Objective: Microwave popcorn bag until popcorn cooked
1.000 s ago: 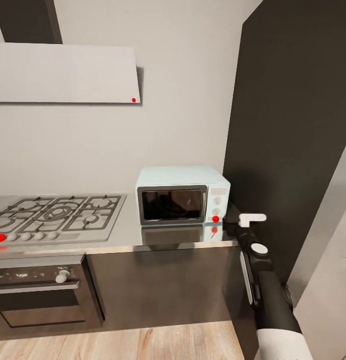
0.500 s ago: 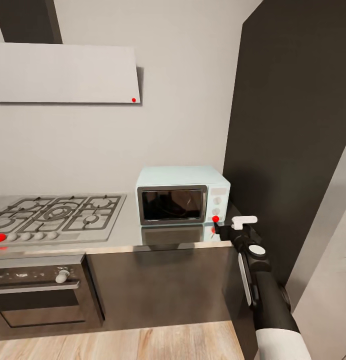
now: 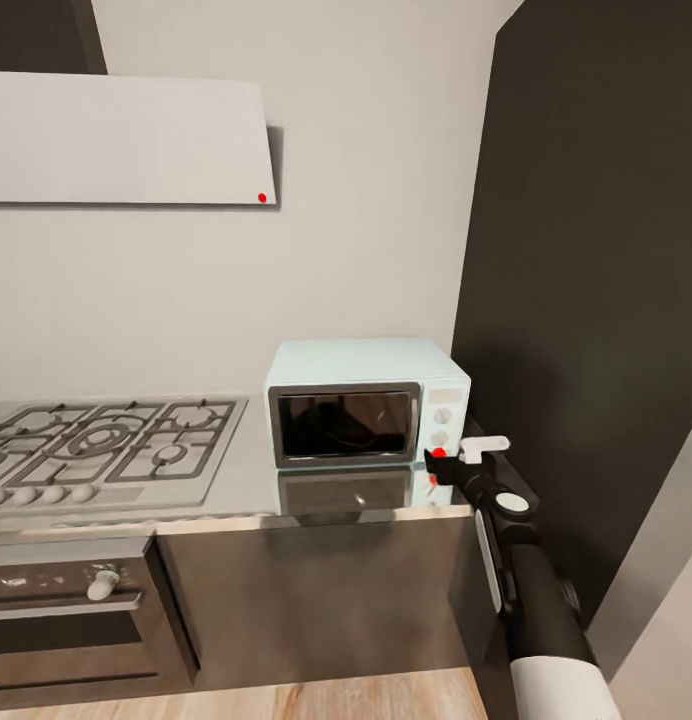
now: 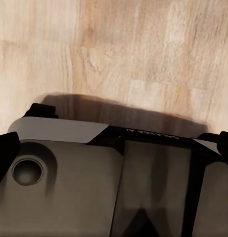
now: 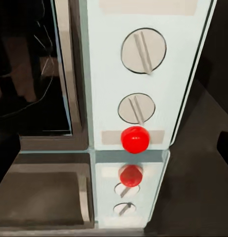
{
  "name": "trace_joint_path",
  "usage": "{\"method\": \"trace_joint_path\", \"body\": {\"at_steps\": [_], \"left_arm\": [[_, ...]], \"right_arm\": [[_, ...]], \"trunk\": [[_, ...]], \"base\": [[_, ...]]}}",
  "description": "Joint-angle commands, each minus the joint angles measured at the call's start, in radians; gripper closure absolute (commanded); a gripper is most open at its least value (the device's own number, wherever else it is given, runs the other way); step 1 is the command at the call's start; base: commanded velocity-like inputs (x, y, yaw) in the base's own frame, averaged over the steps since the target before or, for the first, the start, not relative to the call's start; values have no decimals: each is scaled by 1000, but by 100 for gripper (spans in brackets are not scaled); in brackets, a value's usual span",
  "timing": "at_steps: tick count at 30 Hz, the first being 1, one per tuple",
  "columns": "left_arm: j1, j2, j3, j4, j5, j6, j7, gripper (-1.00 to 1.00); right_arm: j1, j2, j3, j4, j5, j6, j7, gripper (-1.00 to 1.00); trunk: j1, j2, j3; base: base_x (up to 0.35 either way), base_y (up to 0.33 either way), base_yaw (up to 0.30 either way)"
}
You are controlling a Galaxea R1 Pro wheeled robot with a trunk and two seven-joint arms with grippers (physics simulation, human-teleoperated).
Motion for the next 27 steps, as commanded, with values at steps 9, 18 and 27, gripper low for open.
{"method": "trace_joint_path", "body": {"at_steps": [9,18,27], "left_arm": [[-1,0,-8,2,11,-4,-4,-100],[-1,0,-8,2,11,-4,-4,-100],[-1,0,-8,2,11,-4,-4,-100]], "right_arm": [[-1,1,-13,137,11,-68,4,-100],[-1,1,-96,161,14,-119,5,-100],[-1,1,-102,165,18,-127,23,-100]], "trunk": [[0,-1,-1],[0,-1,-1],[0,-1,-1]], "base": [[2,0,0],[0,0,0],[0,0,0]]}}
